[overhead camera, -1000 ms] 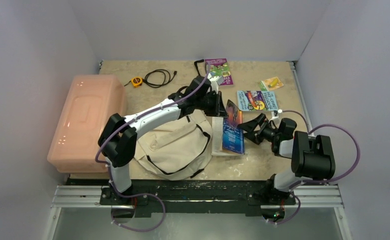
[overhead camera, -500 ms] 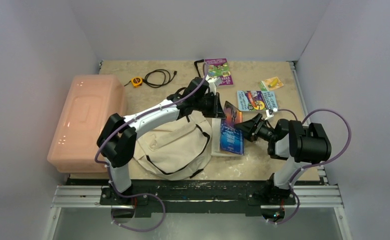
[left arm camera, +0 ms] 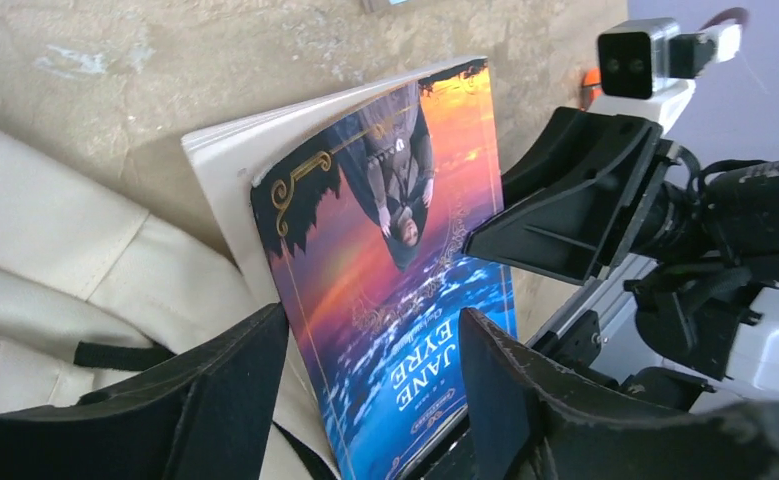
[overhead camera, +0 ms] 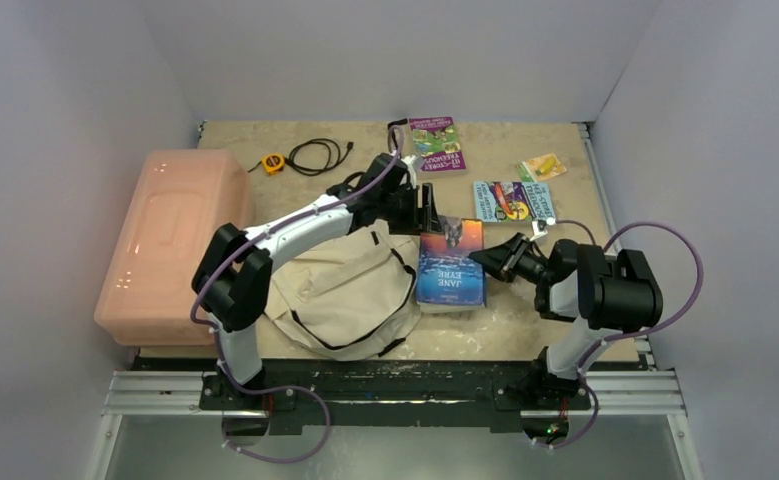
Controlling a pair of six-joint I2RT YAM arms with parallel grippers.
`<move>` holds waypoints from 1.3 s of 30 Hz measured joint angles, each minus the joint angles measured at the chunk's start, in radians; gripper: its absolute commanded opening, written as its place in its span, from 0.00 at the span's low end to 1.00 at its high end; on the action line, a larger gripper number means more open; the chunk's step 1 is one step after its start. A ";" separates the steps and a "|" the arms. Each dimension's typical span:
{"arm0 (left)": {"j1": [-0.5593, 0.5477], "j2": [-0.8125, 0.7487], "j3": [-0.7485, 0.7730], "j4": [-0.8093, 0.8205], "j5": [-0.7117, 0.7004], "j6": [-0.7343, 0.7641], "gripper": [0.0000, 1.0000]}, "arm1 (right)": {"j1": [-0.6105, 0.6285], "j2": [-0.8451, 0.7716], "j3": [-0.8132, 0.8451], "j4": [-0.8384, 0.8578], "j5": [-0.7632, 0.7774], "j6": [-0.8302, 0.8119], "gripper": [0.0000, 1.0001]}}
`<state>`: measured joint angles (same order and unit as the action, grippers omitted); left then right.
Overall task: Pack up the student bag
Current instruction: Pick up the book from the center of the board.
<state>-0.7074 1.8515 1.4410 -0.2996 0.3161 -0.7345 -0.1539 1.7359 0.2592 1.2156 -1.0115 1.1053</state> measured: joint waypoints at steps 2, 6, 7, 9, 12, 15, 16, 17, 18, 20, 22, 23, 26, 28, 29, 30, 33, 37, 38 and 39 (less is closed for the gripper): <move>0.000 -0.010 -0.002 -0.024 -0.023 0.019 0.74 | 0.003 -0.042 0.003 -0.074 0.008 -0.017 0.00; 0.000 -0.086 -0.027 -0.090 -0.076 0.059 0.79 | 0.009 -0.210 0.058 -0.396 0.054 -0.117 0.00; 0.001 -0.125 -0.034 -0.113 -0.090 0.072 0.80 | 0.011 -0.262 0.088 -0.498 0.074 -0.157 0.00; 0.002 -0.197 -0.037 -0.137 -0.110 0.098 0.81 | 0.016 -0.373 0.173 -0.719 0.133 -0.248 0.00; 0.006 -0.322 -0.037 -0.154 -0.130 0.155 0.82 | 0.023 -0.492 0.310 -0.974 0.230 -0.372 0.00; 0.013 -0.433 -0.013 -0.175 -0.130 0.243 0.82 | 0.060 -0.576 0.467 -1.180 0.346 -0.489 0.00; 0.014 -0.460 0.006 -0.182 -0.129 0.272 0.82 | 0.076 -0.592 0.500 -1.213 0.368 -0.509 0.00; 0.016 -0.478 0.021 -0.184 -0.129 0.293 0.82 | 0.100 -0.608 0.534 -1.245 0.387 -0.524 0.00; 0.020 -0.500 0.037 -0.182 -0.129 0.320 0.84 | 0.123 -0.623 0.562 -1.269 0.396 -0.527 0.00; 0.030 -0.534 0.042 -0.175 -0.126 0.346 0.89 | 0.162 -0.642 0.594 -1.286 0.383 -0.507 0.00; 0.057 -0.568 0.014 -0.147 -0.106 0.339 0.91 | 0.185 -0.649 0.608 -1.284 0.346 -0.454 0.00; 0.076 -0.583 -0.011 -0.125 -0.085 0.320 0.92 | 0.194 -0.650 0.613 -1.283 0.322 -0.415 0.00; 0.179 -0.620 -0.156 0.007 0.052 0.206 0.94 | 0.214 -0.650 0.627 -1.278 0.274 -0.298 0.00; 0.227 -0.603 -0.229 0.089 0.124 0.137 0.96 | 0.226 -0.650 0.637 -1.260 0.255 -0.232 0.00; 0.240 -0.587 -0.260 0.129 0.162 0.095 0.98 | 0.234 -0.650 0.642 -1.242 0.243 -0.191 0.00; 0.245 -0.573 -0.281 0.166 0.196 0.060 0.98 | 0.239 -0.650 0.644 -1.223 0.234 -0.160 0.00; 0.249 -0.534 -0.334 0.299 0.316 -0.049 0.99 | 0.256 -0.650 0.646 -1.150 0.205 -0.064 0.00; 0.249 -0.528 -0.362 0.434 0.419 -0.162 0.99 | 0.274 -0.650 0.646 -1.068 0.163 0.051 0.00; 0.251 -0.528 -0.366 0.469 0.438 -0.185 0.99 | 0.275 -0.650 0.646 -1.047 0.152 0.078 0.00; 0.253 -0.528 -0.369 0.491 0.448 -0.202 0.99 | 0.276 -0.650 0.646 -1.019 0.142 0.114 0.00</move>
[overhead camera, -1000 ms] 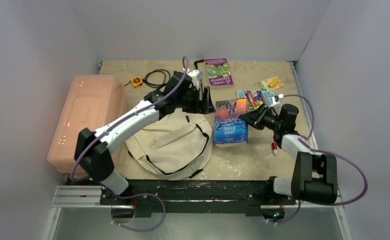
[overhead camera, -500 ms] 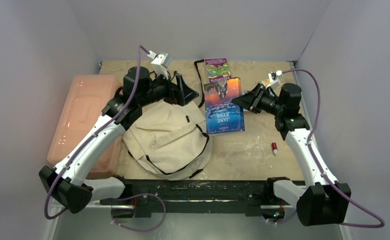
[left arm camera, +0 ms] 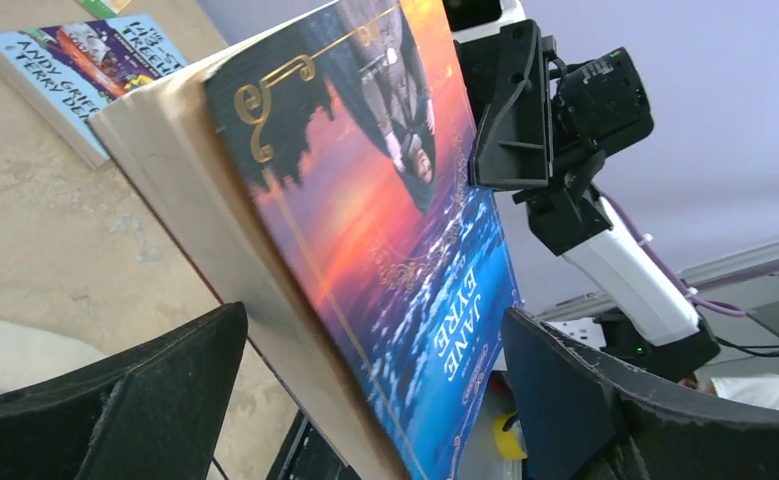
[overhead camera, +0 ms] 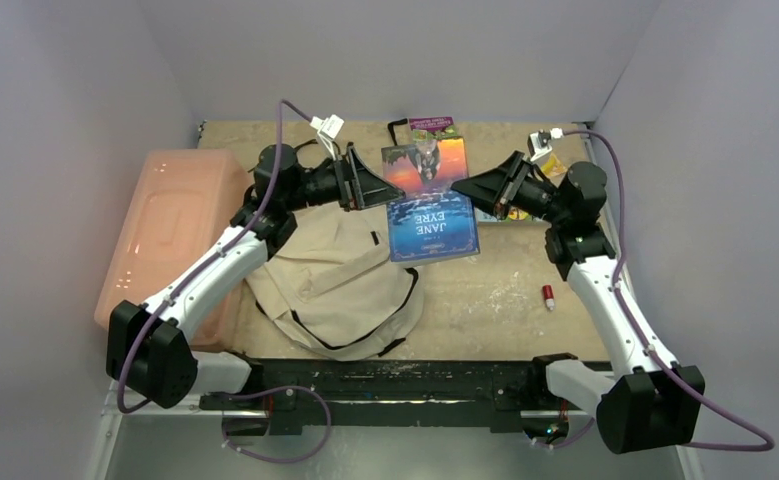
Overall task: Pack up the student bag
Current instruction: Pick up the book from the center of the board.
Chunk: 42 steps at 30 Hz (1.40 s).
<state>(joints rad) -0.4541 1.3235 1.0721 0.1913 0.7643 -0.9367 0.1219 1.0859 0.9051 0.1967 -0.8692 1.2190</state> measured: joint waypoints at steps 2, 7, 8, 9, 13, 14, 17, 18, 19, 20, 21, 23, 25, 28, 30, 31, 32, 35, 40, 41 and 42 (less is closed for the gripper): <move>0.010 0.000 -0.015 0.071 0.026 -0.053 1.00 | 0.000 0.001 0.000 0.065 -0.016 0.069 0.00; 0.025 0.000 -0.032 0.153 0.056 -0.148 1.00 | 0.000 0.016 0.000 0.254 -0.051 0.246 0.00; 0.027 0.000 -0.035 0.164 0.056 -0.164 1.00 | 0.001 0.019 0.000 0.280 -0.059 0.267 0.00; 0.029 -0.001 -0.039 0.174 0.056 -0.179 1.00 | 0.001 0.021 0.003 0.301 -0.069 0.288 0.00; 0.040 -0.003 -0.060 0.237 0.054 -0.253 1.00 | 0.003 0.040 0.011 0.373 -0.092 0.356 0.00; 0.040 -0.003 -0.062 0.249 0.054 -0.266 1.00 | 0.003 0.044 0.011 0.387 -0.094 0.369 0.00; 0.040 -0.003 -0.065 0.278 0.054 -0.303 1.00 | 0.008 0.067 0.012 0.431 -0.100 0.410 0.00; 0.040 -0.003 -0.068 0.294 0.054 -0.313 1.00 | 0.010 0.074 0.014 0.436 -0.101 0.417 0.00; 0.041 -0.003 -0.072 0.315 0.055 -0.331 1.00 | 0.013 0.081 0.016 0.441 -0.101 0.422 0.00; 0.041 -0.003 -0.078 0.344 0.058 -0.354 0.97 | 0.017 0.087 0.018 0.444 -0.100 0.422 0.00; 0.042 -0.003 -0.089 0.385 0.061 -0.380 0.93 | 0.021 0.093 0.021 0.444 -0.100 0.422 0.00; 0.042 -0.002 -0.105 0.470 0.070 -0.431 0.85 | 0.030 0.102 0.025 0.439 -0.099 0.411 0.00; 0.042 0.001 -0.111 0.529 0.077 -0.461 0.77 | 0.035 0.106 0.027 0.424 -0.098 0.390 0.00; 0.042 0.002 -0.113 0.566 0.082 -0.481 0.70 | 0.037 0.106 0.032 0.387 -0.097 0.343 0.00; 0.042 0.005 -0.116 0.571 0.082 -0.485 0.60 | 0.037 0.106 0.040 0.361 -0.094 0.311 0.00; 0.043 0.008 -0.117 0.572 0.082 -0.485 0.54 | 0.037 0.106 0.043 0.353 -0.092 0.296 0.00; 0.045 0.013 -0.119 0.573 0.082 -0.486 0.46 | 0.039 0.106 0.043 0.351 -0.089 0.286 0.00; 0.049 0.027 -0.121 0.567 0.084 -0.481 0.14 | 0.045 0.106 0.045 0.327 -0.082 0.248 0.07; 0.061 0.062 -0.115 0.562 0.104 -0.474 0.00 | 0.048 0.122 0.182 0.044 -0.091 0.002 0.61; 0.064 0.071 -0.107 0.563 0.114 -0.472 0.00 | 0.049 0.133 0.227 -0.039 -0.092 -0.071 0.68; 0.068 0.086 -0.098 0.563 0.136 -0.463 0.00 | 0.051 0.142 0.266 -0.107 -0.097 -0.146 0.73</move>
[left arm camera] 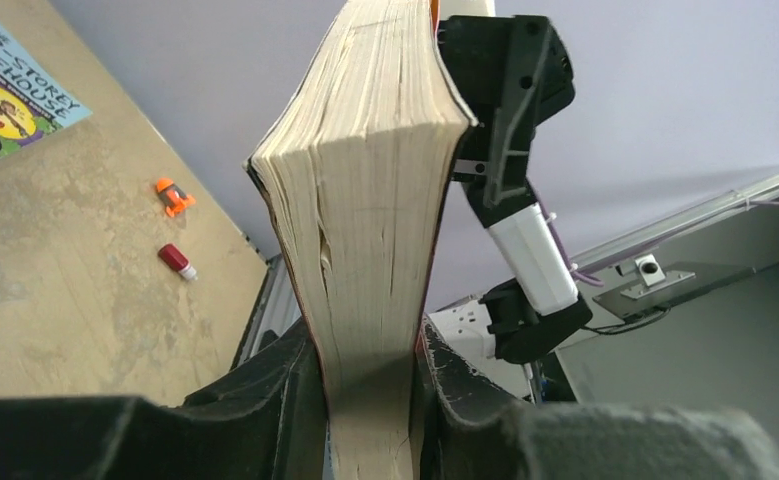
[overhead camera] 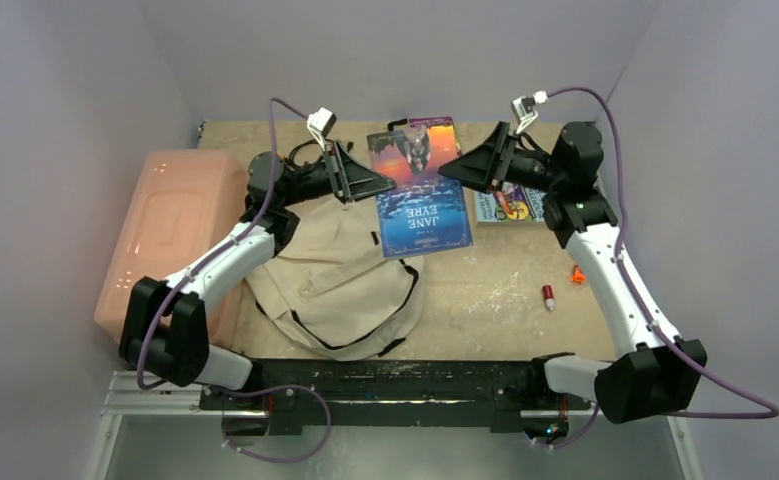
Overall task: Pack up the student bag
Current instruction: Pick up the book from the center of the board.
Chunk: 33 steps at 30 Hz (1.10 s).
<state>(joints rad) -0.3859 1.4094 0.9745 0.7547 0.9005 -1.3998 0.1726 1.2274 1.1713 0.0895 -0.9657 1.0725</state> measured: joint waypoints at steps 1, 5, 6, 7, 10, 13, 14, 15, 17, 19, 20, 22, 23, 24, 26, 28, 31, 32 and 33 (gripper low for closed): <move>0.002 0.013 0.005 0.002 0.015 0.005 0.00 | 0.002 0.005 0.022 -0.046 -0.007 -0.056 0.75; 0.006 0.074 0.018 0.004 0.098 0.009 0.00 | 0.001 0.011 0.044 -0.220 -0.064 -0.271 0.82; 0.006 0.082 0.019 -0.003 0.114 0.016 0.00 | 0.001 0.014 0.042 -0.256 -0.076 -0.314 0.82; 0.006 0.087 0.019 -0.016 0.129 0.026 0.00 | 0.001 0.015 0.034 -0.277 -0.087 -0.348 0.82; 0.006 0.089 0.019 -0.042 0.173 0.053 0.00 | 0.003 0.010 -0.003 -0.310 -0.134 -0.420 0.81; 0.004 0.089 0.026 -0.066 0.217 0.074 0.00 | 0.028 0.000 -0.032 -0.312 -0.168 -0.464 0.73; 0.004 0.089 0.027 -0.066 0.224 0.076 0.00 | 0.041 -0.005 -0.042 -0.306 -0.176 -0.471 0.69; 0.004 0.089 0.029 -0.062 0.235 0.077 0.00 | 0.051 -0.010 -0.050 -0.298 -0.180 -0.472 0.65; 0.002 0.089 0.033 -0.058 0.253 0.077 0.00 | 0.076 -0.021 -0.080 -0.262 -0.182 -0.465 0.55; -0.005 0.089 0.035 -0.051 0.266 0.080 0.00 | 0.093 -0.027 -0.111 -0.220 -0.187 -0.446 0.43; -0.008 0.089 0.035 -0.045 0.271 0.081 0.00 | 0.098 -0.027 -0.124 -0.200 -0.191 -0.435 0.39; -0.016 0.090 0.037 -0.038 0.280 0.086 0.00 | 0.103 -0.027 -0.145 -0.170 -0.202 -0.415 0.38; -0.019 0.090 0.038 -0.037 0.285 0.089 0.00 | 0.104 -0.030 -0.159 -0.149 -0.207 -0.398 0.37; -0.020 0.090 0.038 -0.036 0.288 0.093 0.00 | 0.104 -0.037 -0.176 -0.118 -0.209 -0.377 0.34; -0.022 0.090 0.039 -0.037 0.300 0.106 0.00 | 0.105 -0.055 -0.219 -0.048 -0.211 -0.329 0.16; -0.027 0.090 0.039 -0.043 0.309 0.130 0.00 | 0.106 -0.076 -0.256 -0.005 -0.206 -0.290 0.00; -0.032 0.090 0.055 -0.105 0.316 0.174 0.36 | 0.106 -0.105 -0.284 0.013 -0.190 -0.265 0.00; -0.034 0.090 0.069 -0.150 0.316 0.204 0.47 | 0.107 -0.112 -0.284 -0.002 -0.175 -0.266 0.00; -0.034 0.090 0.088 -0.207 0.315 0.245 0.54 | 0.108 -0.122 -0.283 -0.026 -0.152 -0.273 0.00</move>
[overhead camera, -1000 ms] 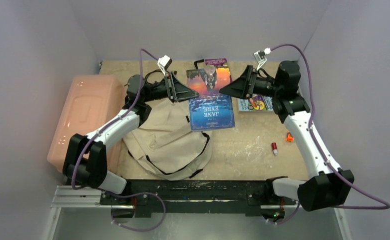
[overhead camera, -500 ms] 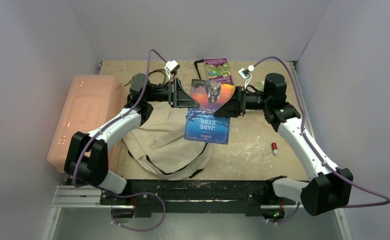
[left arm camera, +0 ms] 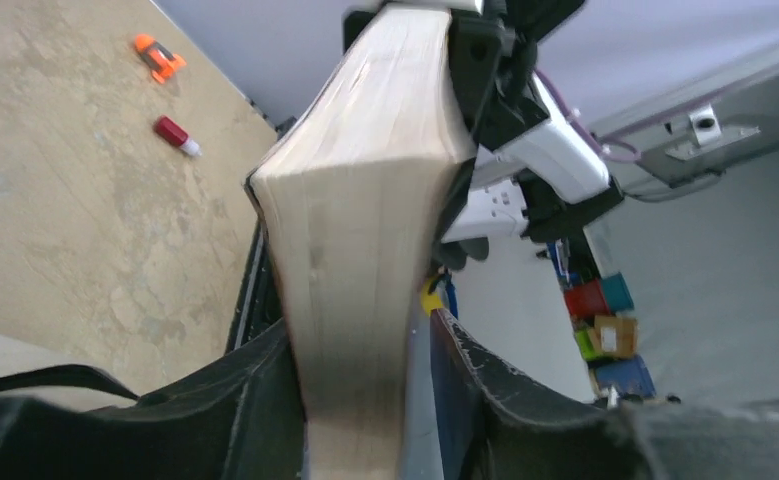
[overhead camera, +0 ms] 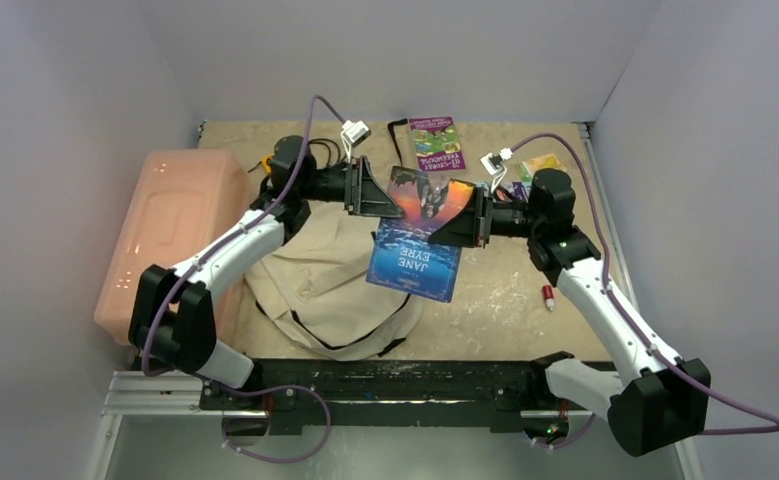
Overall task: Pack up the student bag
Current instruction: Pick up the book from the center of the board, then place the book in the student bag.
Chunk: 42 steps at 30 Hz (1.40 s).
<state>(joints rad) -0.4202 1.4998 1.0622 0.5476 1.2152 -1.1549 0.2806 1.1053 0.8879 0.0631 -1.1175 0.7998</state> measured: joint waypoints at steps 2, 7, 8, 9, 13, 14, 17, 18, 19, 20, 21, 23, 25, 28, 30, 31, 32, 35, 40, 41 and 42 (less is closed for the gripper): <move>-0.006 -0.002 0.067 -0.209 -0.060 0.132 0.61 | 0.007 -0.026 0.008 -0.086 0.081 -0.021 0.00; -0.004 -0.097 0.145 -0.708 -0.371 0.452 0.71 | 0.020 -0.081 0.064 -0.386 0.364 -0.065 0.00; -0.003 -0.152 0.116 -0.773 -0.459 0.499 0.72 | 0.019 -0.092 0.070 -0.425 0.422 -0.072 0.00; -0.004 -0.215 0.078 -0.820 -0.525 0.526 0.72 | 0.019 -0.109 0.076 -0.477 0.505 -0.080 0.00; -0.080 -0.466 -0.107 -0.904 -0.747 0.579 0.72 | 0.012 -0.161 0.077 -0.597 0.698 -0.106 0.00; -0.161 -0.513 -0.146 -0.919 -0.824 0.596 0.73 | 0.011 -0.169 0.077 -0.620 0.738 -0.114 0.00; -0.358 -0.537 -0.200 -0.938 -0.944 0.629 0.75 | 0.011 -0.169 0.077 -0.655 0.790 -0.142 0.00; -0.411 -0.525 -0.209 -0.941 -0.987 0.646 0.76 | 0.011 -0.164 0.077 -0.665 0.797 -0.154 0.00; -0.455 -0.499 -0.212 -0.954 -1.031 0.661 0.76 | 0.011 -0.161 0.077 -0.674 0.800 -0.166 0.00; -0.487 -0.468 -0.212 -0.966 -1.073 0.675 0.76 | 0.011 -0.156 0.077 -0.686 0.806 -0.182 0.00; -0.517 -0.436 -0.212 -0.977 -1.117 0.688 0.77 | 0.011 -0.155 0.077 -0.698 0.812 -0.196 0.00; -0.569 -0.377 -0.212 -0.999 -1.197 0.714 0.76 | 0.011 -0.155 0.077 -0.719 0.814 -0.221 0.00; -0.617 -0.320 -0.205 -1.020 -1.266 0.738 0.74 | 0.011 -0.159 0.077 -0.730 0.813 -0.237 0.00; -0.666 -0.251 -0.178 -1.056 -1.348 0.774 0.67 | 0.011 -0.177 0.076 -0.743 0.812 -0.252 0.00; -0.678 -0.226 -0.156 -1.074 -1.390 0.795 0.59 | 0.011 -0.193 0.074 -0.745 0.808 -0.258 0.00; -0.680 -0.222 -0.148 -1.080 -1.406 0.802 0.55 | 0.011 -0.202 0.073 -0.745 0.805 -0.260 0.00; -0.680 -0.220 -0.140 -1.086 -1.423 0.809 0.51 | 0.011 -0.207 0.073 -0.746 0.801 -0.262 0.00; -0.681 -0.219 -0.122 -1.105 -1.474 0.827 0.39 | 0.011 -0.216 0.073 -0.745 0.780 -0.266 0.00; -0.682 -0.200 -0.098 -1.144 -1.523 0.858 0.49 | 0.012 -0.214 0.073 -0.754 0.750 -0.280 0.00; -0.682 -0.190 -0.091 -1.147 -1.520 0.863 0.50 | 0.012 -0.213 0.073 -0.756 0.741 -0.282 0.00; -0.682 -0.182 -0.087 -1.149 -1.513 0.865 0.50 | 0.012 -0.212 0.073 -0.758 0.735 -0.285 0.00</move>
<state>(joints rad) -1.1019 1.3182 0.9749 -0.6014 -0.2977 -0.2897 0.2924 0.8928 0.9607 -0.6949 -0.3828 0.5152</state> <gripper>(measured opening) 0.477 0.328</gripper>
